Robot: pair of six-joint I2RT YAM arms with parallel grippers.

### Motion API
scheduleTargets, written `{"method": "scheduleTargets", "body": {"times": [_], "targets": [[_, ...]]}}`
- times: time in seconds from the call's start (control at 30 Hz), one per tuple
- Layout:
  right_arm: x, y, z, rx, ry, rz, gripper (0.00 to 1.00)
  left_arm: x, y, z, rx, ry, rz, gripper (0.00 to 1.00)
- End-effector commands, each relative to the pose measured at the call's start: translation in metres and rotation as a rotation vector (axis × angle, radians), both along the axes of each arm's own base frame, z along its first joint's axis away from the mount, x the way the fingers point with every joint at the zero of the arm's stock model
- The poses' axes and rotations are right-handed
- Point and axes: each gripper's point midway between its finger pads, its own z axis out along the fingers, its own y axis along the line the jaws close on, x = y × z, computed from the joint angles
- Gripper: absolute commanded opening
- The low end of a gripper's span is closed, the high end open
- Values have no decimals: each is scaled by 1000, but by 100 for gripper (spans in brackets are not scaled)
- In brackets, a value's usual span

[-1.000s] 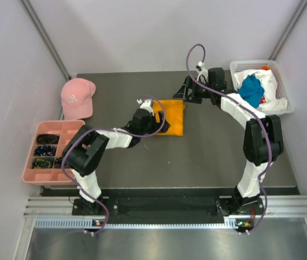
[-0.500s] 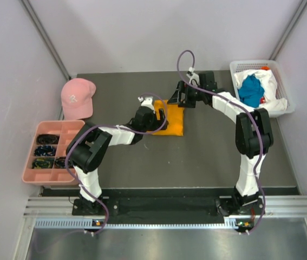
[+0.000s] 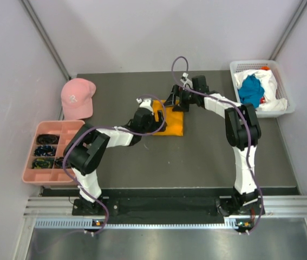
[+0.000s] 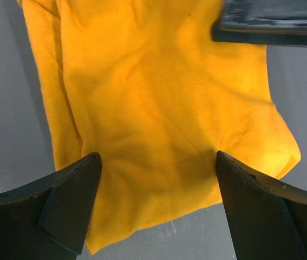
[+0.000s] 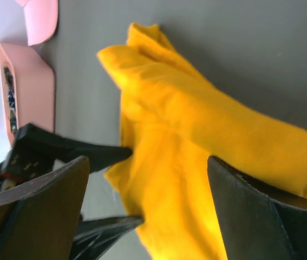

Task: Fold and stack the t-shirts
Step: Smooth out wrinkles on the folded tshirt

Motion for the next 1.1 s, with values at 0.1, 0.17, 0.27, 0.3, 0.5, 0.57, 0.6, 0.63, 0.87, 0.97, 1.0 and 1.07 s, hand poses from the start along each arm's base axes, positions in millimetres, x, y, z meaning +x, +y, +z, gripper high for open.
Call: {"method": "scheduleTargets", "body": {"times": [0.1,0.17,0.27,0.3,0.5,0.57,0.6,0.63,0.87,0.97,1.0,1.07], "targets": [[32,19,10,25,-100,9,90,-9,8,9,27,0,3,92],[36,19,8,22,-105,6,90,-10,9,7,29,6,6,92],[42,20,5,24,-114,-2,90,-11,9,4,28,12,5,92],[44,21,6,27,-118,-3,90,-12,9,1,30,18,3,92],[47,20,-4,28,-113,-19,90,-16,11,-12,36,41,2,92],[49,19,-10,18,-111,-29,90,-17,10,-14,34,47,1,92],[51,18,-13,11,-111,-37,91,-19,11,-15,35,50,2,92],[53,17,-14,11,-113,-42,91,-18,11,-15,35,48,1,92],[69,11,-25,16,-114,-87,91,-20,9,-17,33,55,-6,92],[75,6,-31,16,-106,-118,91,-20,9,-18,36,57,-8,92],[77,4,-34,13,-98,-130,91,-20,9,-19,38,58,-7,92],[77,1,-42,9,-74,-138,91,-21,9,-20,39,61,-8,92]]}}
